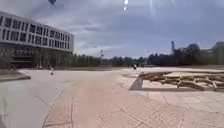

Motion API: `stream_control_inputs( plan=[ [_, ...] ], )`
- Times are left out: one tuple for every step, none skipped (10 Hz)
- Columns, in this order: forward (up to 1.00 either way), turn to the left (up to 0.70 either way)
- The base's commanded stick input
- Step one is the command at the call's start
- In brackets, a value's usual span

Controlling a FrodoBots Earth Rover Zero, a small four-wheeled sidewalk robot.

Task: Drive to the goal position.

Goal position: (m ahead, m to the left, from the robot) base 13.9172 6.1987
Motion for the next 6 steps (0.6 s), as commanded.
stream_control_inputs(
  plan=[
    [0.04,0.00],
    [0.50,0.00],
    [0.50,0.00],
    [0.50,0.00],
    [0.50,0.00],
    [0.50,0.00]
  ],
)
